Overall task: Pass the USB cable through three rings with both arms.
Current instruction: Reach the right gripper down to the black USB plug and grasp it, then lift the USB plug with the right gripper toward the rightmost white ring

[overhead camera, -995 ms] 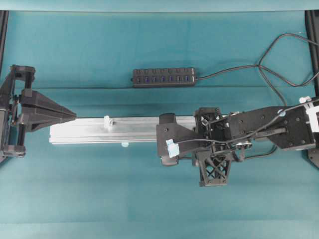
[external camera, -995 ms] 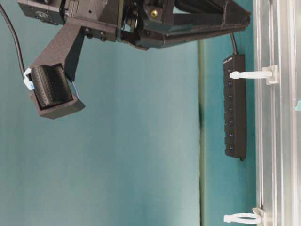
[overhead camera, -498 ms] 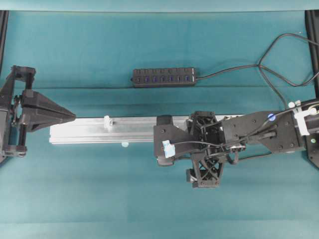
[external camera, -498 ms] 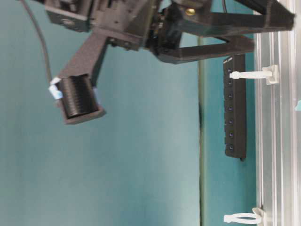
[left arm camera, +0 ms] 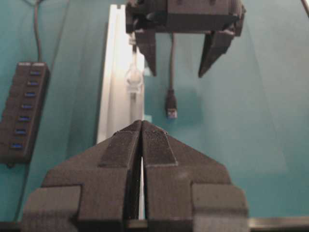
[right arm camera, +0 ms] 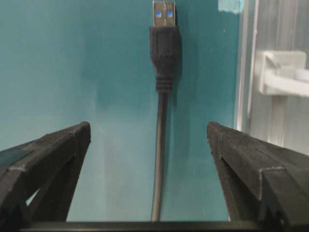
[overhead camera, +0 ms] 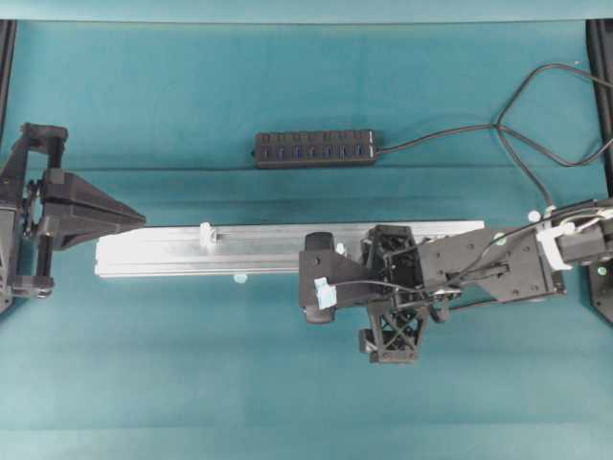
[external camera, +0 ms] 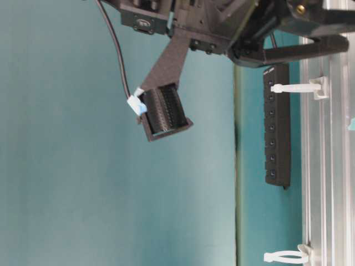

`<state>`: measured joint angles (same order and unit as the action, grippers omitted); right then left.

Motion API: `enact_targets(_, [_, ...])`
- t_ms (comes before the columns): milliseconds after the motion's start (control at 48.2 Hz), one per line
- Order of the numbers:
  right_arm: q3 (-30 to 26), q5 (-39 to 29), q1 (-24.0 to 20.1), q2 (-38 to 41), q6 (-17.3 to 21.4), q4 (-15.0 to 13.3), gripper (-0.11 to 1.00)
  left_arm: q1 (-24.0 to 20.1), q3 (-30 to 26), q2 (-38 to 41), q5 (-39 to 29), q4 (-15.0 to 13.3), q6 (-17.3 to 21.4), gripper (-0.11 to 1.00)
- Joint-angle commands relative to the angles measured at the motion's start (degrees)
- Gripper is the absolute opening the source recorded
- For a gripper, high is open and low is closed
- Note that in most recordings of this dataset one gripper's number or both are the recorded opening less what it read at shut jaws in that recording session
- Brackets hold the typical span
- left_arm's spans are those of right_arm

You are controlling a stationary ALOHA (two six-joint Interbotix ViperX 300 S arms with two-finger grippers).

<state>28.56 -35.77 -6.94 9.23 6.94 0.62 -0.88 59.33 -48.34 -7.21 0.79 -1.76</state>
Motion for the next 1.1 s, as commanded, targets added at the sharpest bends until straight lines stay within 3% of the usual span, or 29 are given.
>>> enact_targets(0, [-0.70, 0.53, 0.35, 0.26, 0.62, -0.09, 0.67, -0.18, -1.49, 0.18, 0.26, 0.18, 0.09, 0.02])
enact_targets(1078, [-1.23, 0.97, 1.67, 3.69, -0.79, -1.14, 0.66, -1.14, -1.41, 0.00, 0.70, 0.18, 0.35, 0.02])
